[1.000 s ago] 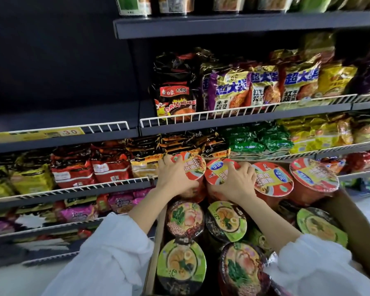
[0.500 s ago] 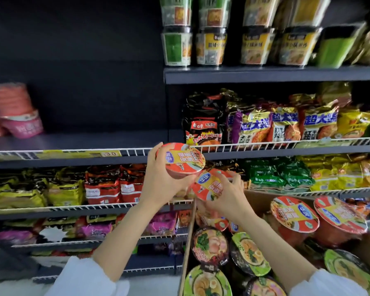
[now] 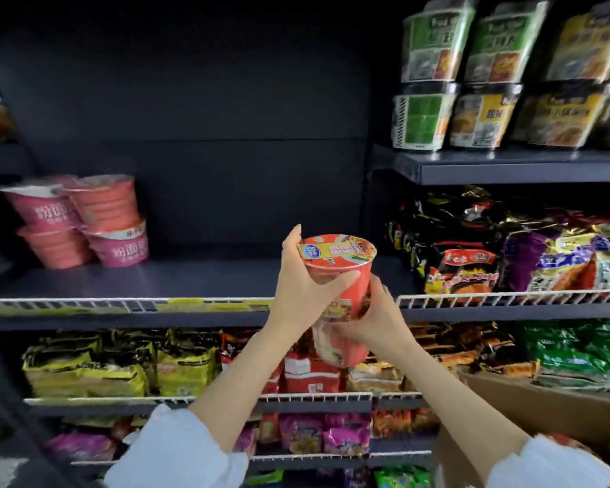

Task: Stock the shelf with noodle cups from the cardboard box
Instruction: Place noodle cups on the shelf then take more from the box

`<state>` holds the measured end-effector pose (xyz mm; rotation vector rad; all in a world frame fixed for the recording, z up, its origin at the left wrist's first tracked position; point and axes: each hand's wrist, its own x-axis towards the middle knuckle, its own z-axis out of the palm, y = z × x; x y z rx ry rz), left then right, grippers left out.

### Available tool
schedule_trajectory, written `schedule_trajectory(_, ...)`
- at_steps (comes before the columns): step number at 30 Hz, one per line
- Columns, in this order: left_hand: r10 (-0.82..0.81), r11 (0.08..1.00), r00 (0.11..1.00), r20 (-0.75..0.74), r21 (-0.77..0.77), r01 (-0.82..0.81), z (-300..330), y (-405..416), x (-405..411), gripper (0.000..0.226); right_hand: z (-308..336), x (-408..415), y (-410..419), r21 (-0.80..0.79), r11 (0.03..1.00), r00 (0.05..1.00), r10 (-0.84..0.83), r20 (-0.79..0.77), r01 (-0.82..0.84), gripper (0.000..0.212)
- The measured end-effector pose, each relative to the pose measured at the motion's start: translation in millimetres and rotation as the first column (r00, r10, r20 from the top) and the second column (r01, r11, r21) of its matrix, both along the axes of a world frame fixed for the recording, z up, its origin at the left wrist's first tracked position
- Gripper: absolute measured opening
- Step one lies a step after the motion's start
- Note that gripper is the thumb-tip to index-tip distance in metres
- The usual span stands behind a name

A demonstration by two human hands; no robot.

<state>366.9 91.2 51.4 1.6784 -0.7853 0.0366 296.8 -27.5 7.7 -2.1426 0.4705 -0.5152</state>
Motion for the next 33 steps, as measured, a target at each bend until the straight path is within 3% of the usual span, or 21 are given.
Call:
schedule_trajectory(4,-0.160,0.986,0.983,-0.091,0.031,0.164,11,-1,52,0.115,13,50,-5,0.021,0.998,0.997,-0.052,0.062,0.051,0.100)
schedule_trajectory(9,-0.173,0.972,0.980,-0.100,0.145,0.186,18,-33,121,0.118,25,113,-37,0.004,0.994,0.989,-0.108,0.104,0.109,0.106)
schedule_trajectory(14,-0.180,0.952,0.983,-0.032,0.247,0.182,16,-96,185,0.098,14,176,-87,0.037,0.975,0.966,-0.224,0.131,0.221,0.108)
schedule_trajectory(18,-0.156,0.942,0.982,-0.108,0.281,0.181,8,-147,226,0.100,6,218,-125,0.072,0.962,0.950,-0.271,0.152,0.263,0.103)
schedule_trajectory(26,-0.173,0.926,0.954,-0.245,0.290,0.242,-12,-206,270,0.108,-18,262,-180,0.119,0.958,0.954,-0.274,0.119,0.260,0.115)
schedule_trajectory(33,-0.181,0.917,0.953,-0.245,0.309,0.253,-26,-233,275,0.106,-36,274,-208,0.182,0.953,0.960,-0.263,0.096,0.242,0.110)
